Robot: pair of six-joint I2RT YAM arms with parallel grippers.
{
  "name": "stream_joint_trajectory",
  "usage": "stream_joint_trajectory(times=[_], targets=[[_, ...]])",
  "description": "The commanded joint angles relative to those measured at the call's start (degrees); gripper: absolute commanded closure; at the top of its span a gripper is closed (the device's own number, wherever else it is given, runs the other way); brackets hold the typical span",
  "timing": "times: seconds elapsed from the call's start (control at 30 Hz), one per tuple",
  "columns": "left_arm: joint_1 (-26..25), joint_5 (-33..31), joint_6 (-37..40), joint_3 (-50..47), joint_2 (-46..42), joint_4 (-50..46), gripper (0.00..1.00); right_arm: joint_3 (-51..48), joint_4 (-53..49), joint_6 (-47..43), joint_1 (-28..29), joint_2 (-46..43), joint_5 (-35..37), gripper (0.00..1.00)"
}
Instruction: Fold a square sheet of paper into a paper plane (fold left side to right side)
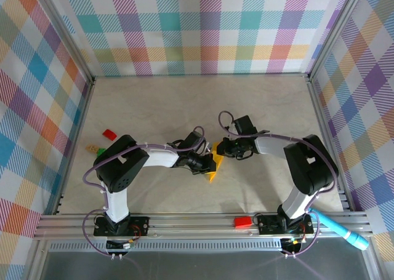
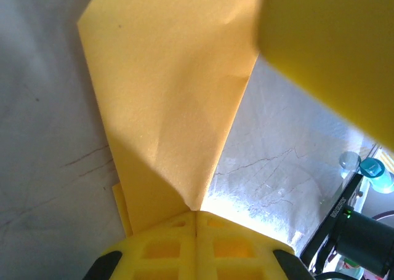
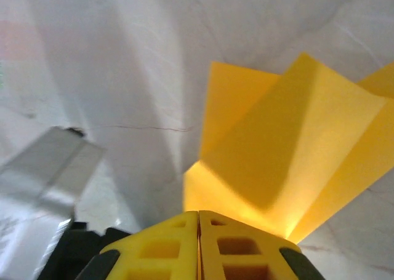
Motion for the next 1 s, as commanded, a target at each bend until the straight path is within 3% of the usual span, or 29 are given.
stream_joint_trajectory(times=[0.0, 0.23, 0.6, 0.97], targets=[[-0.95, -3.43, -1.06, -2.75, 1.23, -5.7, 1.0, -0.46, -1.11, 1.6, 0.31, -4.76, -0.93, 0.89], [-1.2, -6.62, -0.9, -4.48, -1.31, -8.35, 1.0, -6.42, 3.4, 5.1, 1.26, -7.77, -2.88, 0.9], [-1.44, -7.6, -1.06, -4.35, -1.37, -9.53, 1.0, -8.22, 10.53, 8.89, 5.15, -1.27, -1.52, 0.91], [-1.52, -8.91, -1.03, -3.9, -1.4, -12.09, 1.0, -10.36, 12.58, 7.75, 5.25, 2.39, 1.09, 0.91]])
